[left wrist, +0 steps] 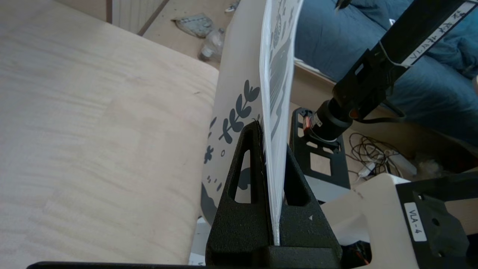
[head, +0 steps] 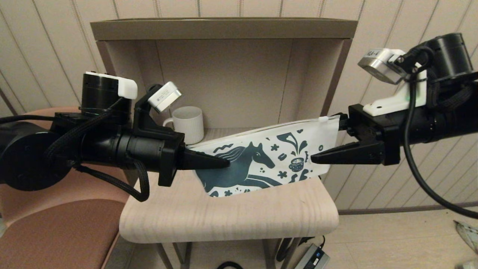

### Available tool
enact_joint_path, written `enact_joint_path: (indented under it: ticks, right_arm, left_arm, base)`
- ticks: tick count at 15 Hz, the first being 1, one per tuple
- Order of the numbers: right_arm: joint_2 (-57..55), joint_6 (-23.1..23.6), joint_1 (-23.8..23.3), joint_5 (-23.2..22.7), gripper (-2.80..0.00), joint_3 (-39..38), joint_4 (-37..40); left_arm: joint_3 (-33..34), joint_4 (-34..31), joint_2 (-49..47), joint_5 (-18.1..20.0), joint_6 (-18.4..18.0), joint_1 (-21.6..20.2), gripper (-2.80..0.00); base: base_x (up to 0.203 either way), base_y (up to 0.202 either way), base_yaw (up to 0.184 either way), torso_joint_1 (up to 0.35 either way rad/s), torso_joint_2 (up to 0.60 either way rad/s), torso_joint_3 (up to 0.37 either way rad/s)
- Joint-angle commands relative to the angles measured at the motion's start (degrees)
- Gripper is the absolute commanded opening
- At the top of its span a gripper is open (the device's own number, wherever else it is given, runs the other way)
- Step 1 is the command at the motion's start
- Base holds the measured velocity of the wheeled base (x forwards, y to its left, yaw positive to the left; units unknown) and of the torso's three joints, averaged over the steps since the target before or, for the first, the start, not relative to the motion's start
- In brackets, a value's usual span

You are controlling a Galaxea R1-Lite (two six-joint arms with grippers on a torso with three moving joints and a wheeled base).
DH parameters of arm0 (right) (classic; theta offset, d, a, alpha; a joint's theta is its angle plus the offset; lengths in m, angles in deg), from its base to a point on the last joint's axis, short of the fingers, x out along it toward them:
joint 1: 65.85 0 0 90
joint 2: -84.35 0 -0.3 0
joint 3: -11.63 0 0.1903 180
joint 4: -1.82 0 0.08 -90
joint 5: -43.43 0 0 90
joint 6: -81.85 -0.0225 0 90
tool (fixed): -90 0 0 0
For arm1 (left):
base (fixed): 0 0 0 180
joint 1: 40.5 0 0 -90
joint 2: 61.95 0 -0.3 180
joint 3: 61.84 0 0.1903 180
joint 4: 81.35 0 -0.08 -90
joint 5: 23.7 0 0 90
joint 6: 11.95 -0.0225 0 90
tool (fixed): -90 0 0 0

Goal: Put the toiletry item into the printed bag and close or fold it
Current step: Hand it to the other hand

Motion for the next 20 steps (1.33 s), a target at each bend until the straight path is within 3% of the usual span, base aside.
enact_joint_path:
  ticks: [1, 5, 6, 7, 20]
  right_arm:
    - [-0.6, 0.2, 0.6, -0.3, 0.00, -0.7, 0.1]
    - [-1.5, 0.2, 1.5, 0.2, 0.00, -0.6, -0.1]
    - [-1.6, 0.2, 1.6, 0.6, -2.69, -0.4, -0.1]
    - [-1.6, 0.2, 1.8, 1.0, -2.80, -0.4, -0.1]
    - [-0.8, 0.1, 1.8, 0.9, -2.80, -0.8, 0.0]
  left_arm:
    - [0.0, 0.1, 0.5, 0.3, 0.0, 0.0, -2.80]
    - [0.0, 0.1, 0.8, 0.4, 0.0, 0.0, -2.80]
    - [0.0, 0.1, 0.8, 0.4, 0.1, 0.0, -2.80]
    - [0.1, 0.1, 0.8, 0.4, 0.0, 0.0, -2.80]
    - [-0.1, 0.1, 0.2, 0.4, 0.1, 0.0, -2.80]
  base:
    - [0.000, 0.000, 0.000, 0.000, 0.00, 0.000]
    - [0.000, 0.000, 0.000, 0.000, 0.00, 0.000]
    - [0.000, 0.000, 0.000, 0.000, 0.00, 0.000]
    - [0.000, 0.000, 0.000, 0.000, 0.00, 0.000]
    - [0.000, 0.000, 0.000, 0.000, 0.00, 0.000]
